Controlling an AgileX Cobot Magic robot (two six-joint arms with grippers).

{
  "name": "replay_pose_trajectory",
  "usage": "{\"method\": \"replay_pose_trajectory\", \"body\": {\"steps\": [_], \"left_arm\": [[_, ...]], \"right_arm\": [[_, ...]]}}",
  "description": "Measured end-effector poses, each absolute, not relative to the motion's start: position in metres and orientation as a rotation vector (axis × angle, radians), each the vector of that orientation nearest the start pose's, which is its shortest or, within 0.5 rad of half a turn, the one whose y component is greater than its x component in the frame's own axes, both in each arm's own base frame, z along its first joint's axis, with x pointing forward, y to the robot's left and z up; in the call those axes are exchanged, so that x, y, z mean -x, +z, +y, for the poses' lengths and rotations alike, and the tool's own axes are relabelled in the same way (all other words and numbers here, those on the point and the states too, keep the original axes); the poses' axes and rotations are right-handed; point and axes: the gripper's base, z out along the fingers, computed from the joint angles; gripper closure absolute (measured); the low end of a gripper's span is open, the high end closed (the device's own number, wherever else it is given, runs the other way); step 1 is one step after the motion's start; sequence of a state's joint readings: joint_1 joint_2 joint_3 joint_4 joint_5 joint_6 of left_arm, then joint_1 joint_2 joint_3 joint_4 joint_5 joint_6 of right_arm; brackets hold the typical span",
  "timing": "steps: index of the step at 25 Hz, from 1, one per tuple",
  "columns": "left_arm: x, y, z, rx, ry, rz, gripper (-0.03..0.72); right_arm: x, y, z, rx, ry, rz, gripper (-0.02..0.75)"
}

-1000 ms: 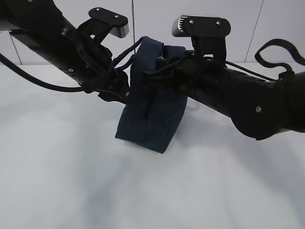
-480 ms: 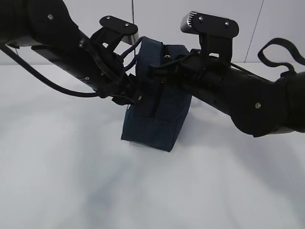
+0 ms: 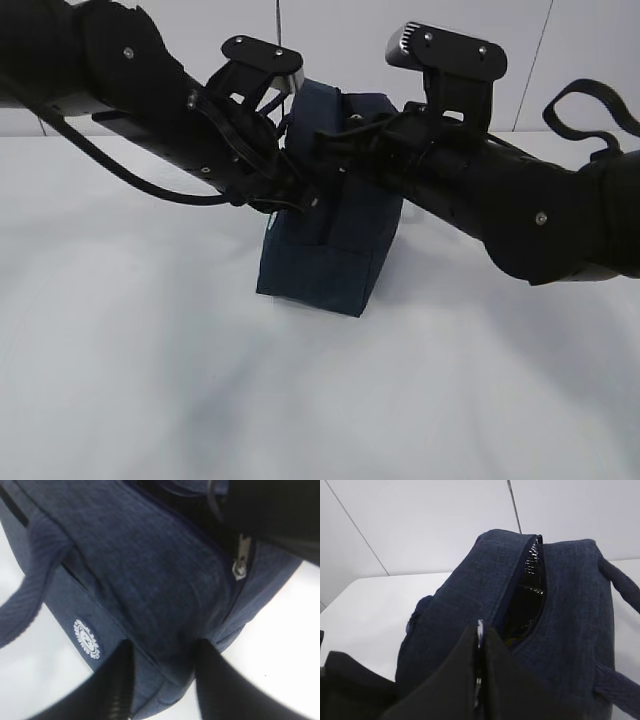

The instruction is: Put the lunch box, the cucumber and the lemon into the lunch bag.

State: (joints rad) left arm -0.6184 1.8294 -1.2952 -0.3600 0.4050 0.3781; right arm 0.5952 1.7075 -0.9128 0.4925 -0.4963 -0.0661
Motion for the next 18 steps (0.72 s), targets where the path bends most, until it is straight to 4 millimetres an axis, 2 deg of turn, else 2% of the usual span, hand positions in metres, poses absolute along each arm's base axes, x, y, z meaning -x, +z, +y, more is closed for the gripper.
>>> {"method": "replay_pose_trajectory", "body": {"steps": [1, 2, 4, 9, 14, 18], "left_arm": [[-0.324, 0.230, -0.246, -0.856, -0.430, 2.281, 0.594], [-0.324, 0.230, -0.246, -0.854, -0.431, 2.282, 0.638], [-0.324, 0.230, -0.246, -0.853, -0.431, 2.281, 0.676], [-0.320, 0.230, -0.252, -0.874, -0.439, 2.275, 0.691], [-0.311, 0.230, -0.263, -0.914, -0.455, 2.261, 0.692], [-0.307, 0.230, -0.267, -0.930, -0.461, 2.254, 0.692]], "right_arm": [[-0.316, 0.228, 0.189, 0.041, 0.474, 1.852, 0.738], [-0.316, 0.228, 0.189, 0.041, 0.474, 1.850, 0.738], [-0.316, 0.228, 0.189, 0.038, 0.476, 1.850, 0.738], [-0.320, 0.234, 0.190, 0.027, 0.482, 1.826, 0.738], [-0.336, 0.236, 0.187, 0.004, 0.478, 1.845, 0.738], [-0.349, 0.242, 0.177, -0.025, 0.460, 1.845, 0.738]]}}
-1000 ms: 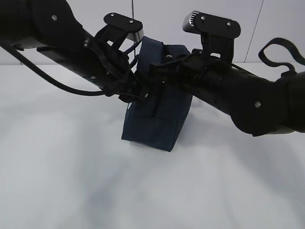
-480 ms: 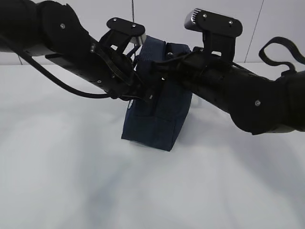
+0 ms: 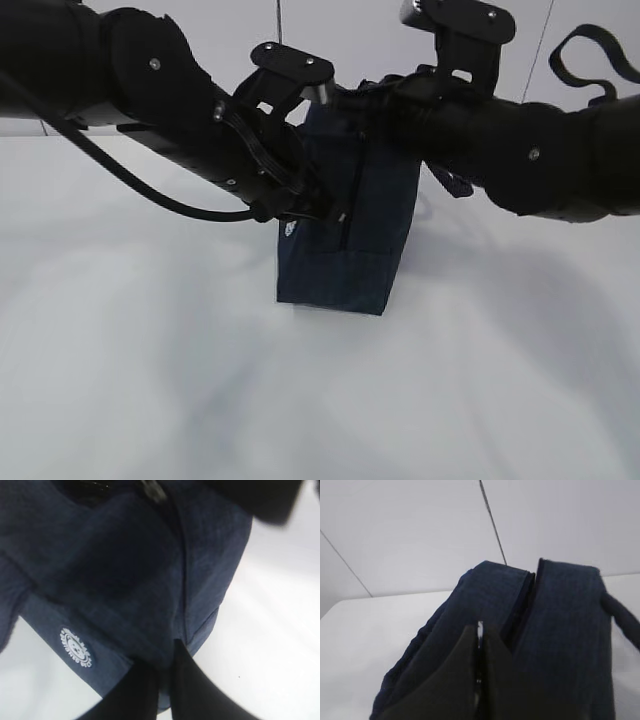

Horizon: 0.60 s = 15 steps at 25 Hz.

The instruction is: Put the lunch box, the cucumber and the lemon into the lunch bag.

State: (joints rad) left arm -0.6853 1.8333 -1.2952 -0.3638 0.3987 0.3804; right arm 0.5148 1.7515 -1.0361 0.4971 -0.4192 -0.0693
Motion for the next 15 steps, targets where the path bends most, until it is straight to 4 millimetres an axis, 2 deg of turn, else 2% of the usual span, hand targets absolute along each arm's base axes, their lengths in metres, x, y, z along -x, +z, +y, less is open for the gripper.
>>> {"method": "replay_pose_trajectory", "body": {"steps": [10, 15], "left_arm": [[-0.307, 0.230, -0.269, -0.921, -0.467, 2.245, 0.692], [-0.305, 0.231, -0.271, -0.926, -0.473, 2.244, 0.692]], "right_arm": [[-0.357, 0.246, 0.165, -0.058, 0.440, 1.829, 0.738], [-0.367, 0.241, 0.161, -0.074, 0.422, 1.834, 0.738]]}}
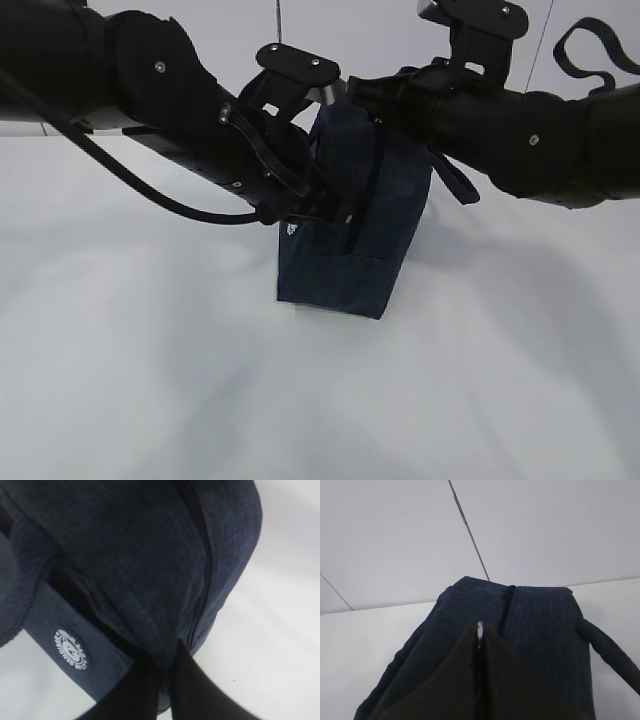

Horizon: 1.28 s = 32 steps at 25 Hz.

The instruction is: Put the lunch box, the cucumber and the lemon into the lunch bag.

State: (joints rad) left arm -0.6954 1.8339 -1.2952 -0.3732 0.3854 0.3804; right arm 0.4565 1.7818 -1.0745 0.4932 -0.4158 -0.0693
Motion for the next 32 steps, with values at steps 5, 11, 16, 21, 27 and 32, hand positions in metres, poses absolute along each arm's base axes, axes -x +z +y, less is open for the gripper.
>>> {"method": "replay_pose_trajectory", "body": {"steps": [5, 11, 16, 21, 27, 32], "left_arm": [[-0.302, 0.230, -0.274, -0.940, -0.478, 2.243, 0.692], [-0.301, 0.229, -0.274, -0.950, -0.479, 2.256, 0.692], [-0.299, 0.229, -0.274, -0.961, -0.482, 2.265, 0.692], [-0.297, 0.228, -0.275, -0.979, -0.483, 2.282, 0.692], [-0.294, 0.226, -0.274, -1.004, -0.485, 2.307, 0.692], [-0.291, 0.226, -0.273, -1.025, -0.484, 2.327, 0.693]], "right_arm": [[-0.382, 0.241, 0.167, -0.078, 0.427, 1.817, 0.738], [-0.399, 0.252, 0.172, -0.051, 0.418, 1.792, 0.738], [-0.422, 0.250, 0.167, -0.050, 0.399, 1.808, 0.738], [-0.445, 0.254, 0.168, 0.001, 0.387, 1.836, 0.738], [-0.469, 0.251, 0.162, 0.019, 0.402, 1.915, 0.738], [-0.475, 0.253, 0.150, 0.043, 0.429, 2.028, 0.738]]}}
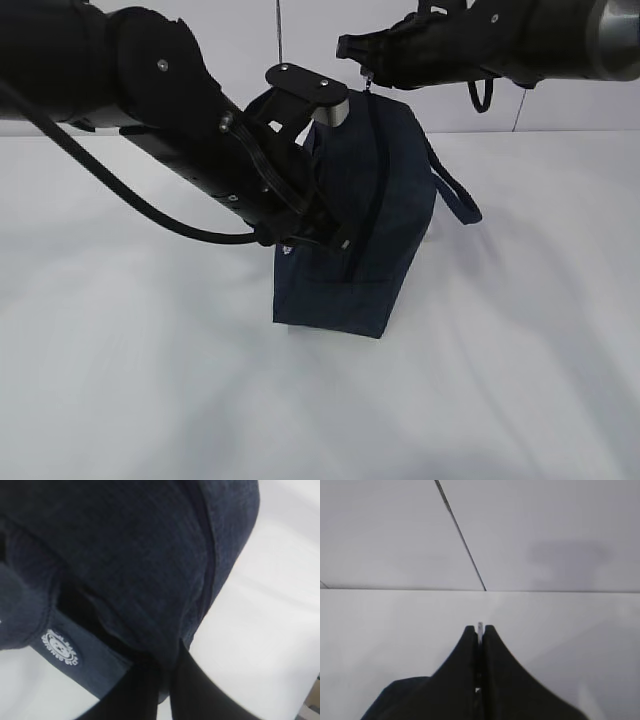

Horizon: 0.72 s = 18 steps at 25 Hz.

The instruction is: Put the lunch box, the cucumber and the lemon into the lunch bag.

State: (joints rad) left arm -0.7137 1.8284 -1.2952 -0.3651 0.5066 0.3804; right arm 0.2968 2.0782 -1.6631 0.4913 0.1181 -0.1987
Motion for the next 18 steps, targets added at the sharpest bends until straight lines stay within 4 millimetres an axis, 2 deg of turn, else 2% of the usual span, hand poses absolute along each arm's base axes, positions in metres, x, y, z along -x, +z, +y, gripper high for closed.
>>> {"method": "replay_pose_trajectory", "body": {"steps": [9, 14, 18], "left_arm": [[-0.280, 0.238, -0.265, -1.122, -0.454, 2.361, 0.693], [-0.274, 0.231, -0.261, -1.146, -0.446, 2.395, 0.693], [-0.272, 0.229, -0.259, -1.152, -0.444, 2.405, 0.693]], "right_arm": [[-0.475, 0.258, 0.135, 0.094, 0.475, 2.198, 0.738], [-0.479, 0.248, 0.128, 0.090, 0.477, 2.256, 0.738], [-0.479, 0.249, 0.127, 0.092, 0.480, 2.261, 0.738]]}}
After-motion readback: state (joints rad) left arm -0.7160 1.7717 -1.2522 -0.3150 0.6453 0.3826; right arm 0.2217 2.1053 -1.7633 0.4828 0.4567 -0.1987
